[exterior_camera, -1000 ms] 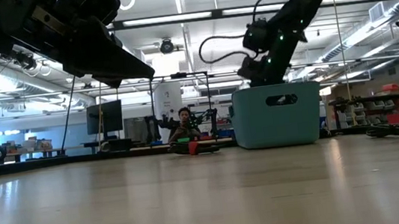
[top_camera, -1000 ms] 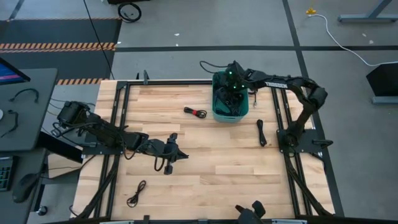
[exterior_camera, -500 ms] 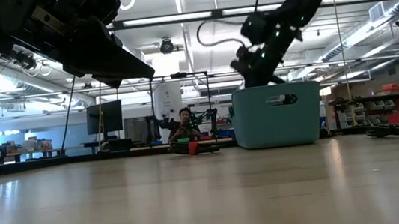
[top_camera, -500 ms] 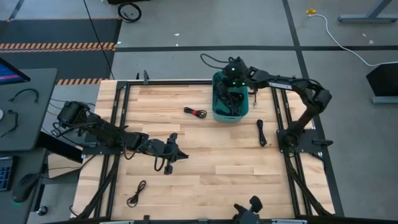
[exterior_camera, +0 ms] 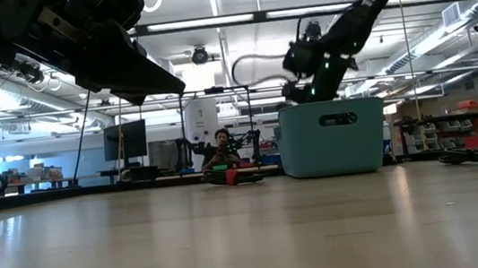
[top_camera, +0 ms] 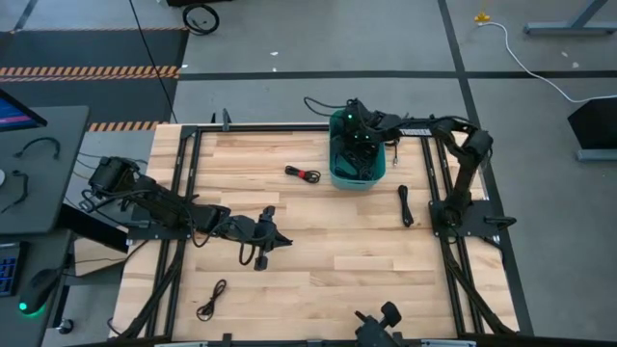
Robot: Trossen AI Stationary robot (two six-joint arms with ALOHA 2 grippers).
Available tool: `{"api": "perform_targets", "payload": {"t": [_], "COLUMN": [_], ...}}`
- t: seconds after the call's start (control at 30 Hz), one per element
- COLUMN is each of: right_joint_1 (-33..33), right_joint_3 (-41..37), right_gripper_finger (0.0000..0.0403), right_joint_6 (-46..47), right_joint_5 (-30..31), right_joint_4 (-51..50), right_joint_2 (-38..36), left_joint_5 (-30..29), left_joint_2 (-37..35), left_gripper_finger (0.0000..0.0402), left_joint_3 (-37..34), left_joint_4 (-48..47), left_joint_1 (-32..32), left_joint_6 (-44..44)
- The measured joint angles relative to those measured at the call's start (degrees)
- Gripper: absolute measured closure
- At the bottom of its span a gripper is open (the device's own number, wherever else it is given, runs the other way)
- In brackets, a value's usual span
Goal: Pick and place USB-C Cables
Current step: Put the black charger cable into the green bin
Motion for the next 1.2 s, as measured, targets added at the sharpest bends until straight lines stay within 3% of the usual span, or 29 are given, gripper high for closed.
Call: {"api": "perform_targets", "payload": {"t": [0.3,0.47,0.63,0.8,0.9,1.1,1.2], "right_joint_1": [6.10,20.84,38.39,54.32,61.62,70.79,72.05], "right_joint_3": [0.09,0.09,0.09,0.09,0.09,-0.98,-3.77], "right_gripper_finger": [0.0396,0.0400,0.0400,0.0400,0.0400,0.0400,0.0399], "right_joint_6": [-2.98,-4.77,0.80,11.42,21.64,48.64,63.51], "right_joint_5": [4.18,17.45,28.05,38.01,40.86,39.58,34.74], "right_joint_4": [-6.49,-14.90,-20.53,-26.55,-32.20,-48.29,-56.53], "right_joint_2": [-16.25,-23.03,-25.28,-25.02,-24.57,-23.75,-23.97], "left_joint_5": [-0.01,-0.01,-0.01,-0.01,0.00,0.01,0.01], "left_joint_2": [0.00,0.00,0.00,0.00,0.00,0.00,0.00], "left_gripper_finger": [0.0383,0.0388,0.0392,0.0382,0.0380,0.0389,0.0391], "left_joint_3": [0.00,0.02,0.02,0.02,0.02,0.02,0.02], "left_joint_4": [-0.03,-0.79,-1.44,-1.47,-1.49,-1.42,-1.33], "left_joint_1": [-0.01,-0.09,-0.09,-0.09,-0.09,-0.07,-0.07], "left_joint_6": [-0.48,-1.46,-1.49,-1.49,-1.49,-1.44,-1.44]}}
